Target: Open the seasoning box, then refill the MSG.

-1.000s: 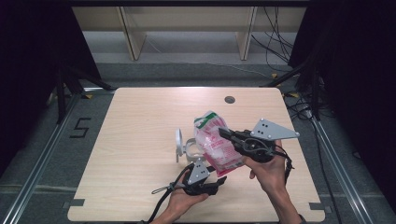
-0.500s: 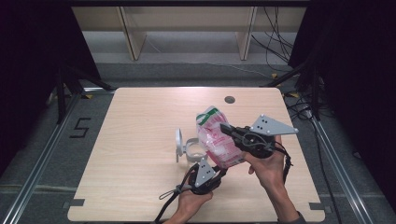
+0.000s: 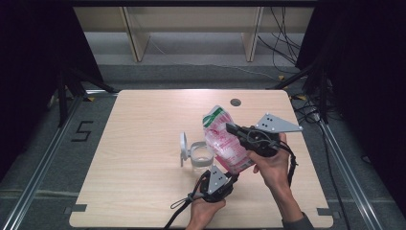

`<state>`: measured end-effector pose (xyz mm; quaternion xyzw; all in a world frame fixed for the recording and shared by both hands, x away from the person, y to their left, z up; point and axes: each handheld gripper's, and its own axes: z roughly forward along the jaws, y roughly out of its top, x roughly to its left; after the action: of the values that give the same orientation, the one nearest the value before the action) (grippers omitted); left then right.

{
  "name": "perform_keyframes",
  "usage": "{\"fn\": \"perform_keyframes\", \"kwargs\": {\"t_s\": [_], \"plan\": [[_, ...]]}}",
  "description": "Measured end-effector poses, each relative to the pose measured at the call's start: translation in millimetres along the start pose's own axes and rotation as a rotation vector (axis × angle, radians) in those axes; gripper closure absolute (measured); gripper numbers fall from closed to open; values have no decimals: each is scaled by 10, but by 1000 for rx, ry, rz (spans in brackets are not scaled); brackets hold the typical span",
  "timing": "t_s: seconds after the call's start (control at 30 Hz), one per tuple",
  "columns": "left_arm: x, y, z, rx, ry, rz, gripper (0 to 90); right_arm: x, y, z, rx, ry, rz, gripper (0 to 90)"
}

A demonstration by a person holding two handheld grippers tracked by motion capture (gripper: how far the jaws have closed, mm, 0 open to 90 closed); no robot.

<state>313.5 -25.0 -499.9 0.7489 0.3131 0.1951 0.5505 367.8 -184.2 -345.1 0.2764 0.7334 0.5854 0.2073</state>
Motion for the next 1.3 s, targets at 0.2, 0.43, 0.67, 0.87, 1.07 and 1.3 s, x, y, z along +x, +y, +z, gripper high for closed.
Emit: {"fn": "perform_keyframes", "kwargs": {"t_s": [0.2,0.43,0.67,0.87,1.07,1.3], "plan": [[-44,-13,58,-3,-21,-19,791,22,-18,18,36,-13,30,900],[-81,-10,129,-20,-18,-59,793,-22,-31,65,22,-3,9,900],[-93,-5,165,-33,-25,-67,794,-7,-30,117,39,4,8,900],[-103,-8,201,-47,-30,-79,794,-5,-28,153,49,0,-2,900],[-95,4,204,-50,-39,-86,794,13,-15,188,62,-5,-19,900],[-99,5,220,-64,-49,-90,796,69,-1,252,80,-5,-17,900]]}}
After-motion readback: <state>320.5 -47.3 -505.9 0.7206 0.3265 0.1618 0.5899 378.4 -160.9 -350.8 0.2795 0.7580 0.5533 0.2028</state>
